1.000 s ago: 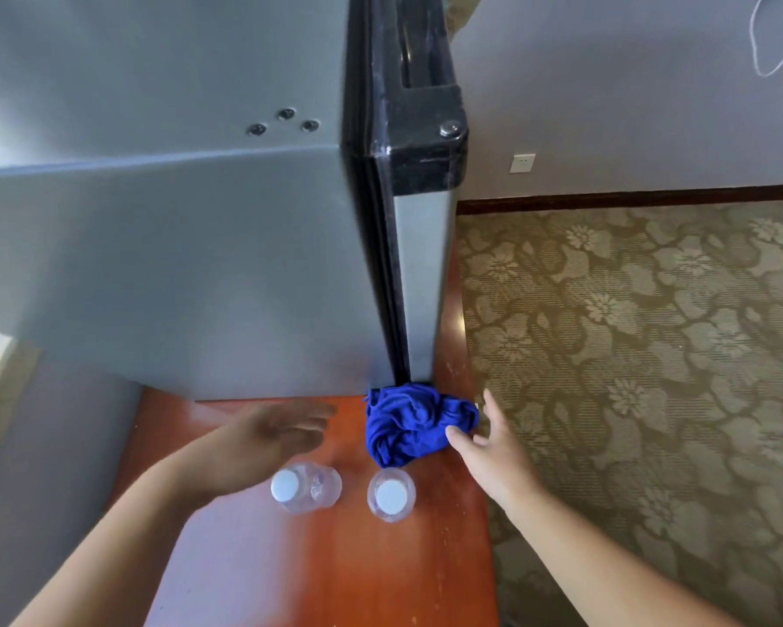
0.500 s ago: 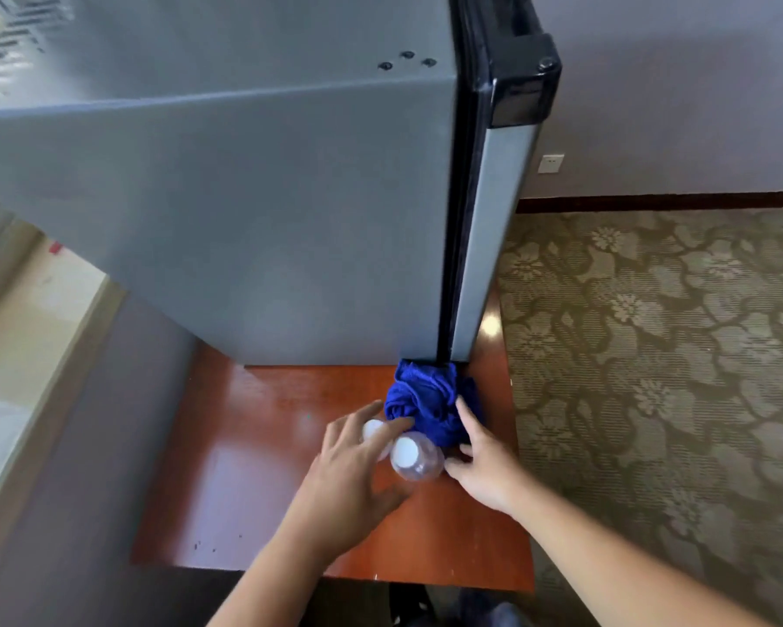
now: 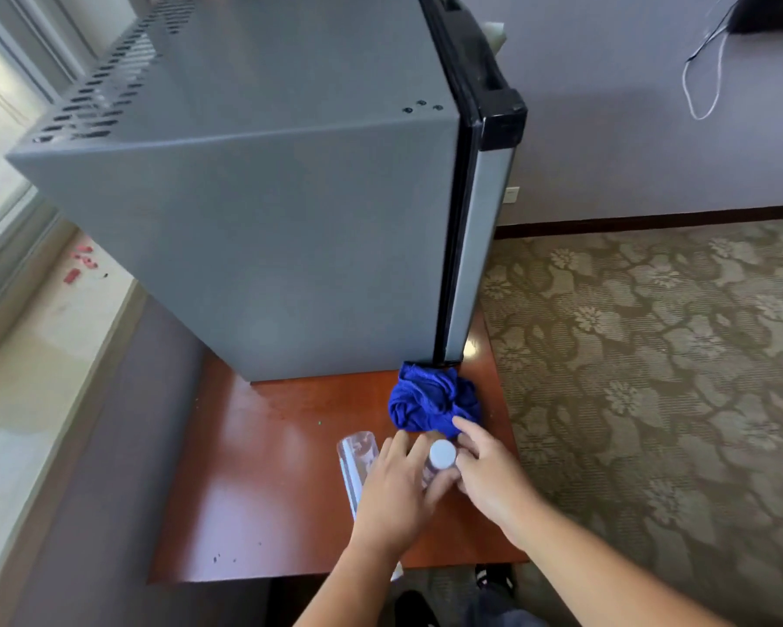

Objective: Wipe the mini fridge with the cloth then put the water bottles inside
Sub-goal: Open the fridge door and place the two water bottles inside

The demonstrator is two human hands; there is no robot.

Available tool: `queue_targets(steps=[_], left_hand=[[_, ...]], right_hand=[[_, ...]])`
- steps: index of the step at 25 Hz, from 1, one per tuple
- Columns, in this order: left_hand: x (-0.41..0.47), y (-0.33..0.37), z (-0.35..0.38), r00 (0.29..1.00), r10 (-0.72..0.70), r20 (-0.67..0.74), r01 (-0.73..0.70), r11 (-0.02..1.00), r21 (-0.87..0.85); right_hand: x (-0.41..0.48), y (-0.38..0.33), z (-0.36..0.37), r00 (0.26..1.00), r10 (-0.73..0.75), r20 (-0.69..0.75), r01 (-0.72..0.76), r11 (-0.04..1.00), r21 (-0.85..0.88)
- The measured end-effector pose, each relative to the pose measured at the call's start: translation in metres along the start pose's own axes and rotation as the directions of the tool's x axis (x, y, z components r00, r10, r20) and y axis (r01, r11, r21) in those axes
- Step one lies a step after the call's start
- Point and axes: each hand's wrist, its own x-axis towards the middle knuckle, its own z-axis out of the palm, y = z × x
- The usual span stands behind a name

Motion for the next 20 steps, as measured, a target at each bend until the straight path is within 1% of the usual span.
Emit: queue_targets(steps=[1, 3, 5, 6, 7, 9, 11, 13, 15, 17, 18, 19, 20], left_hand=[[0.003, -0.001, 0.001, 1.0, -0.01, -0.02, 0.01, 1.0, 0.015], [0.006, -0.006, 0.002, 0.993, -0.088, -0.08, 0.084, 0.995, -0.05], [0.004, -0.016, 0.007, 0.968, -0.196, -0.155, 0.172, 0.972, -0.159], [0.003, -0.021, 0.008, 0.955, -0.239, -0.176, 0.201, 0.957, -0.211], [0.002, -0.025, 0.008, 0.943, -0.279, -0.181, 0.229, 0.939, -0.257], [0.002, -0.03, 0.008, 0.929, -0.329, -0.169, 0.275, 0.92, -0.28], [-0.005, -0.028, 0.003, 0.914, -0.37, -0.168, 0.317, 0.907, -0.276], [-0.017, -0.019, 0.001, 0.898, -0.413, -0.152, 0.346, 0.876, -0.335], [-0.023, 0.002, 0.002, 0.884, -0.449, -0.131, 0.374, 0.847, -0.377], [-0.034, 0.012, 0.008, 0.831, -0.529, -0.172, 0.429, 0.807, -0.406], [-0.04, 0.013, 0.013, 0.801, -0.557, -0.219, 0.464, 0.809, -0.36], [-0.047, 0.013, 0.019, 0.793, -0.555, -0.253, 0.499, 0.828, -0.255], [-0.051, 0.011, 0.027, 0.816, -0.531, -0.228, 0.525, 0.846, -0.092]], right_hand=[[-0.003, -0.001, -0.004, 1.0, -0.019, -0.008, 0.019, 0.999, -0.041], [-0.008, -0.001, -0.009, 0.998, -0.046, 0.053, 0.053, 0.986, -0.157], [-0.01, 0.0, -0.008, 0.985, -0.094, 0.145, 0.139, 0.932, -0.335], [-0.009, -0.001, -0.005, 0.976, -0.14, 0.166, 0.197, 0.891, -0.41], [-0.004, 0.002, -0.001, 0.967, -0.183, 0.18, 0.246, 0.859, -0.449], [0.013, 0.006, 0.004, 0.952, -0.238, 0.192, 0.301, 0.837, -0.456], [0.026, 0.008, 0.009, 0.952, -0.238, 0.191, 0.3, 0.843, -0.446], [0.034, 0.012, 0.012, 0.935, -0.289, 0.207, 0.353, 0.812, -0.465], [0.038, 0.012, 0.006, 0.896, -0.342, 0.282, 0.44, 0.767, -0.467], [0.042, 0.01, -0.004, 0.862, -0.373, 0.342, 0.497, 0.749, -0.438], [0.044, 0.009, -0.012, 0.852, -0.393, 0.347, 0.515, 0.75, -0.414], [0.046, 0.008, -0.025, 0.837, -0.417, 0.354, 0.536, 0.753, -0.382], [0.046, 0.004, -0.041, 0.823, -0.44, 0.359, 0.557, 0.751, -0.355]])
